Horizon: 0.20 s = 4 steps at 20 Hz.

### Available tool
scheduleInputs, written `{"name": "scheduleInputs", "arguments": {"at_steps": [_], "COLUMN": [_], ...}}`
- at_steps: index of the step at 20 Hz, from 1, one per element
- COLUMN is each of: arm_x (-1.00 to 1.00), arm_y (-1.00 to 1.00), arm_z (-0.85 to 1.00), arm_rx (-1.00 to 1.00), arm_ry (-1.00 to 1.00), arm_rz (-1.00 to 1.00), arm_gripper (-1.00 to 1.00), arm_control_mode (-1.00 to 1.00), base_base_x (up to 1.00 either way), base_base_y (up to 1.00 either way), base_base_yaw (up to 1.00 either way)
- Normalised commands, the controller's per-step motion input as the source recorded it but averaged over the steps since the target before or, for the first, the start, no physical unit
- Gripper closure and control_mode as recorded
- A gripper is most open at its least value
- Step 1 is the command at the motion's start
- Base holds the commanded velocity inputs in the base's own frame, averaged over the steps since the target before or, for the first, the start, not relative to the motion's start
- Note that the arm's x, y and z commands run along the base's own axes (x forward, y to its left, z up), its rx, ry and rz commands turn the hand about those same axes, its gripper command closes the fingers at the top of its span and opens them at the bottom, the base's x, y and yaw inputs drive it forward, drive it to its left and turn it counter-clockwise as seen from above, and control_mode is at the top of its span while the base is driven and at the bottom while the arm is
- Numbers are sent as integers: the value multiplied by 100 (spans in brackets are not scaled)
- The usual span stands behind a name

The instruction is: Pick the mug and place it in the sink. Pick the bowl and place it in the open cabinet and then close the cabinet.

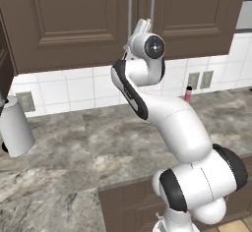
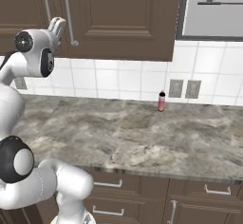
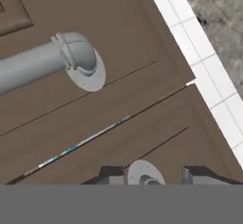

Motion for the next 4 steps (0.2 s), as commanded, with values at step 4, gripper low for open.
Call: {"name": "scheduleInputs", "arguments": {"at_steps": [4], "arm_x": [100], "arm_y": [4], "arm_z": [-30], "arm_rx": [11], "arm_ry": [18], "arm_rz": [-5], "arm_gripper": [-100], "arm_control_mode": [-100], "base_base_x": [0], "base_base_y": [0], "base_base_yaw": [0]}}
